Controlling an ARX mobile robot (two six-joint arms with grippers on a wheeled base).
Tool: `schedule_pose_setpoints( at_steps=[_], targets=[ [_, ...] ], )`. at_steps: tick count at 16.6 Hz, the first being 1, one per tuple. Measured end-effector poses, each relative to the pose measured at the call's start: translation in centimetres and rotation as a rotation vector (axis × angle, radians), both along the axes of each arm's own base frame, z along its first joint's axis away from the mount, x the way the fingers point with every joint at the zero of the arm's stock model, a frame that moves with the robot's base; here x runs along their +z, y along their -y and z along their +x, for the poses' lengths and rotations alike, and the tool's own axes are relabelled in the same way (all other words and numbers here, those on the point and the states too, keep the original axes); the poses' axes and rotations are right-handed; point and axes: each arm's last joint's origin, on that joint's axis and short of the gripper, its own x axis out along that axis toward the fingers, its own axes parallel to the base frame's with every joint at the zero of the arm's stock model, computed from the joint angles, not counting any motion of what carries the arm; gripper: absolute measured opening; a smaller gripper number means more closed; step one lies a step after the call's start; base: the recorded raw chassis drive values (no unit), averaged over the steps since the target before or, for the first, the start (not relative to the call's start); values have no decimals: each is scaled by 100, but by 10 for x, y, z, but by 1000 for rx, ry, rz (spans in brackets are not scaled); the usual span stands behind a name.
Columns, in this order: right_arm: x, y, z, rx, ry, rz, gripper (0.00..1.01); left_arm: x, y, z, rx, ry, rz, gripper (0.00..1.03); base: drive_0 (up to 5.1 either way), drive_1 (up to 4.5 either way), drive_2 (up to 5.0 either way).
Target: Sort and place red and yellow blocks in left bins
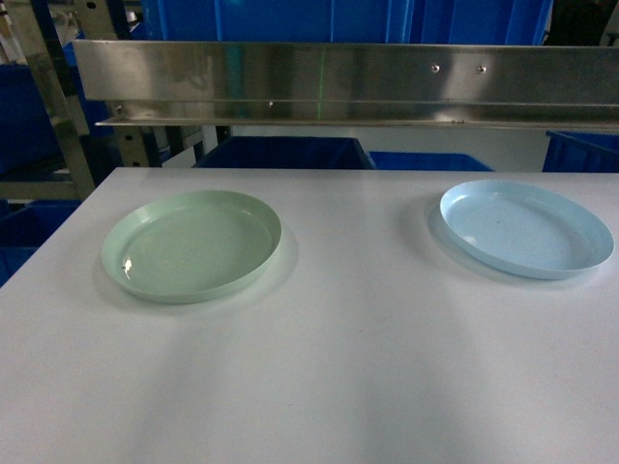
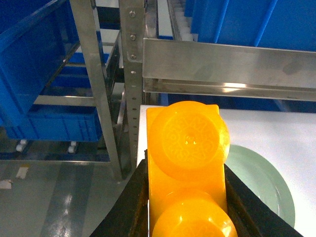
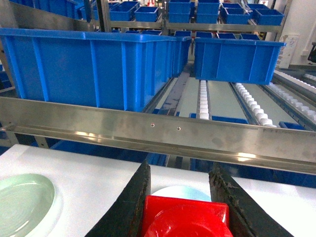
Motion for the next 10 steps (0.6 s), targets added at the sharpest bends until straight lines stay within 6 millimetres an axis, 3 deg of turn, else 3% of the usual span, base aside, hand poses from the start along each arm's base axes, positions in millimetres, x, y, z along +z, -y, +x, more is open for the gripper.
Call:
schedule_pose_setpoints(
  at_steps=[10],
  targets=[
    [0,0,0,0,0,0,29,-2,-4,3,-1,89,1,27,0,0,0]
  ],
)
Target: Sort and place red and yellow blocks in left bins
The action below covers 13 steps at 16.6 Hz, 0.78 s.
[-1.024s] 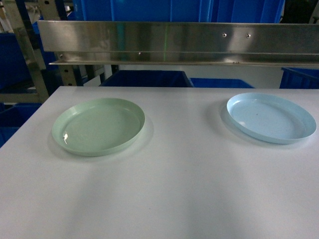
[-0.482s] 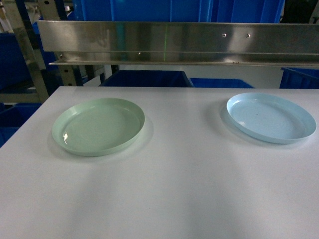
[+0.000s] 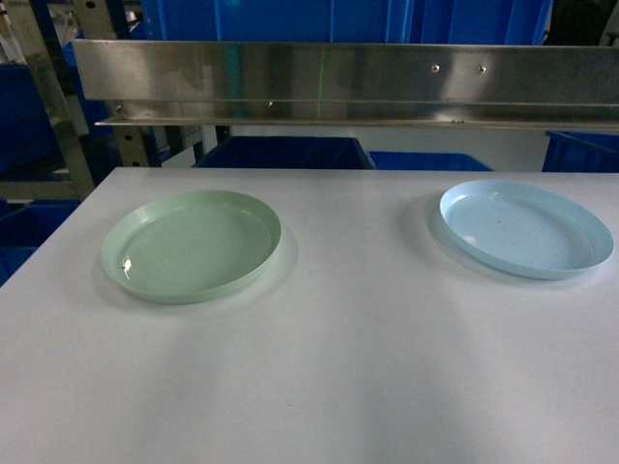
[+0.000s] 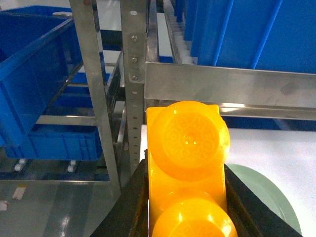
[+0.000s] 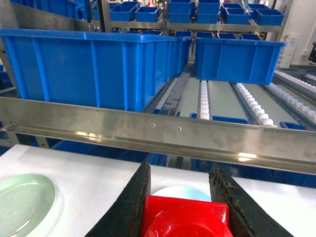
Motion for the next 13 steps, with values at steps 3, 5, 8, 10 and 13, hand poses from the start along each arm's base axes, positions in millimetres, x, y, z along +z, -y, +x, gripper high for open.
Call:
schedule_pose_setpoints(
  at_steps=[3,5,8,10,13],
  targets=[
    [0,0,0,-7,1,0,29,1,2,0,-11,4,0,27,0,0,0],
    [0,0,0,-3,2,0,29,1,1,-1,-5,4,0,27,0,0,0],
    [1,0,-1,-3,6,0,29,1,0,-1,-2,3,0,27,0,0,0],
    [1,0,-1,-3,2,0,29,1,0,-1,0,4,0,27,0,0,0],
    [1,0,-1,-3,4,0,29,1,0,-1,0,3,0,27,-166,82,82]
  ],
)
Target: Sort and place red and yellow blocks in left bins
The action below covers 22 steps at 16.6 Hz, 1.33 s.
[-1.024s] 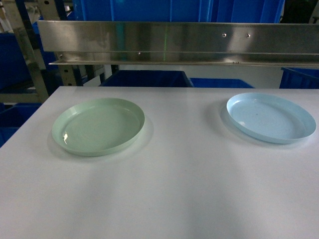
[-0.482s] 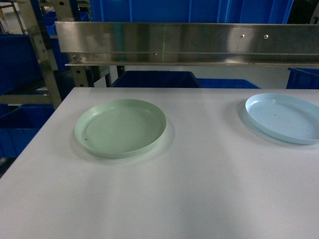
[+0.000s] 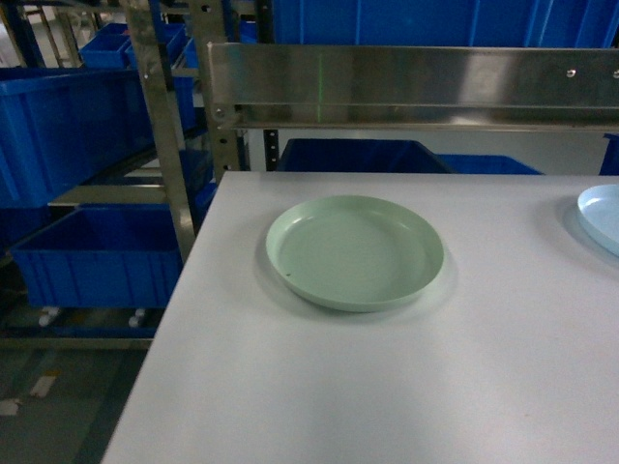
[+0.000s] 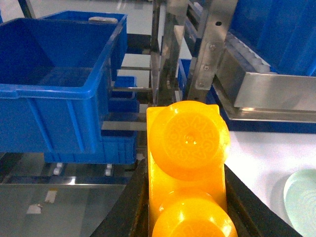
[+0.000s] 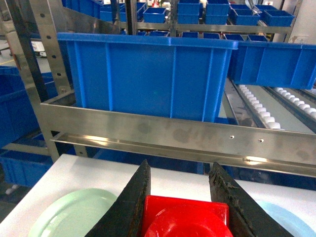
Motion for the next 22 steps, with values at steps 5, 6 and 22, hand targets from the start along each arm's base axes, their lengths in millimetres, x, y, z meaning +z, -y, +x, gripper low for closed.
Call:
schedule_pose_setpoints(
  at_steps=[5,6,22],
  targets=[
    [1,0,0,1,5,0,29,0,0,0,2,0,0,27,-499,247,247],
    [0,0,0,1,1,0,29,0,0,0,1,-1,0,27,-499,247,247],
    [0,0,0,0,1,0,29,0,0,0,-3,-1,0,27,-502,243,243]
  ],
)
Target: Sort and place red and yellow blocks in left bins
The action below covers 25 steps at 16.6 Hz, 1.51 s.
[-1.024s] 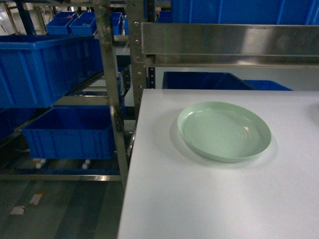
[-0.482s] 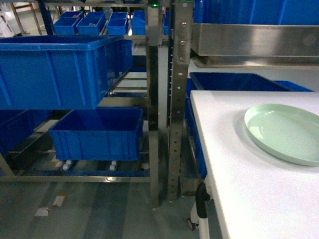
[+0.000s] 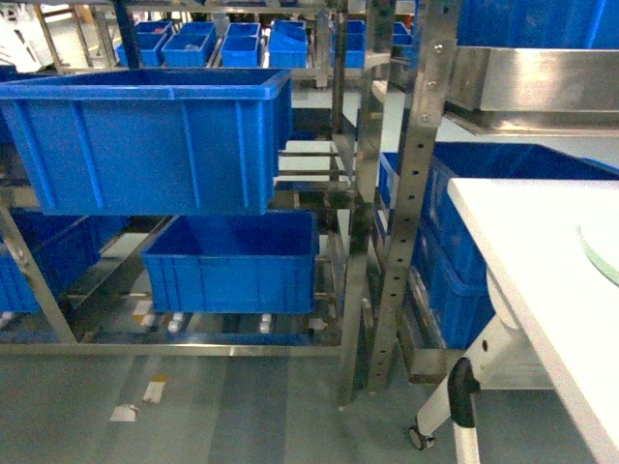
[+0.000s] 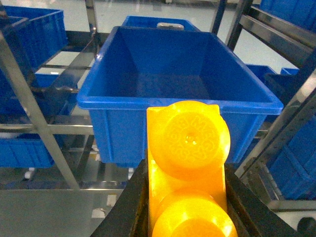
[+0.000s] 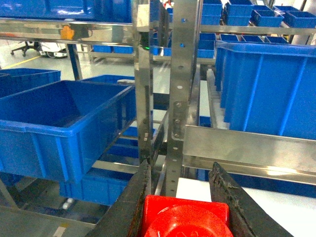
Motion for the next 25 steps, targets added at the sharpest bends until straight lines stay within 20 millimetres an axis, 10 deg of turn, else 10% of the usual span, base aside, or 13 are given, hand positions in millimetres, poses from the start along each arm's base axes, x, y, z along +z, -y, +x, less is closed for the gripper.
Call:
schedule_pose_setpoints(
  at_steps=[25],
  targets=[
    [0,0,0,0,-2,-2,29,0,0,0,2,0,0,27,-498,247,247]
  ],
)
